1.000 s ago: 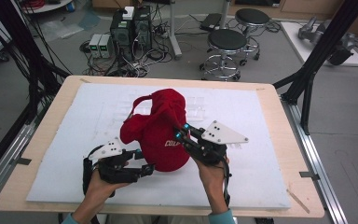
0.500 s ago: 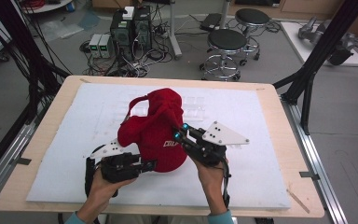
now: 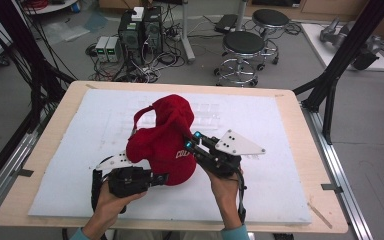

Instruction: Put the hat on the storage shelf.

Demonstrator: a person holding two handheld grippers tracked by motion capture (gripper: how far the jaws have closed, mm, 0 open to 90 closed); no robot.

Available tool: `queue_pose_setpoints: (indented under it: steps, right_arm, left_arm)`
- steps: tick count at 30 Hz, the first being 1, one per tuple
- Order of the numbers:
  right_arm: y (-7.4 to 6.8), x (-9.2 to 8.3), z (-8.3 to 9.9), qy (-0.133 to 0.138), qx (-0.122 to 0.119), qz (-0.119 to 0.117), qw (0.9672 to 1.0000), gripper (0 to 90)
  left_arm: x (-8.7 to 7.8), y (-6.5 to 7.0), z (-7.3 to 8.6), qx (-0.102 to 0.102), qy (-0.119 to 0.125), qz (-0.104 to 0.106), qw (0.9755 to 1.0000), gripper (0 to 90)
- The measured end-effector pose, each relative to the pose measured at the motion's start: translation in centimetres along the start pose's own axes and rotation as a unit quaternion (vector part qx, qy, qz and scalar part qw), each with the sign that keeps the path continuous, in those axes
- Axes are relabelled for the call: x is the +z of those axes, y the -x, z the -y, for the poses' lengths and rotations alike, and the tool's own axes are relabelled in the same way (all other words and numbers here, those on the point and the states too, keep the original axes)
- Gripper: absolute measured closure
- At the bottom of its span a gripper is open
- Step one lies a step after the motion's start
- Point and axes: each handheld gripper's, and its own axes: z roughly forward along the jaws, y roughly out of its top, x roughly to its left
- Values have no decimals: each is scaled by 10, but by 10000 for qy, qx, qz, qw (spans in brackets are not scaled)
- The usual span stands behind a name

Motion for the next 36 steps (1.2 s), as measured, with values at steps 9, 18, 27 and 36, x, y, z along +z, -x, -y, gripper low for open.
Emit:
queue_pose_setpoints:
  steps: [9,18,27,36]
  right_arm:
    - [-2,4,-1,59,-192,601,9980,239]
    - [6,-2,6,-191,-172,995,9947,5]
    - [17,-25,20,-305,-106,1282,9912,5]
    - [23,-47,36,-417,-55,1467,9883,5]
  left_arm:
    - [-4,-1,0,56,-63,-186,9998,854]
    - [-18,-5,-12,225,46,-557,9982,854]
    - [-35,-15,-35,485,143,-1009,9936,854]
    - [-44,-37,-60,833,78,-1517,9849,854]
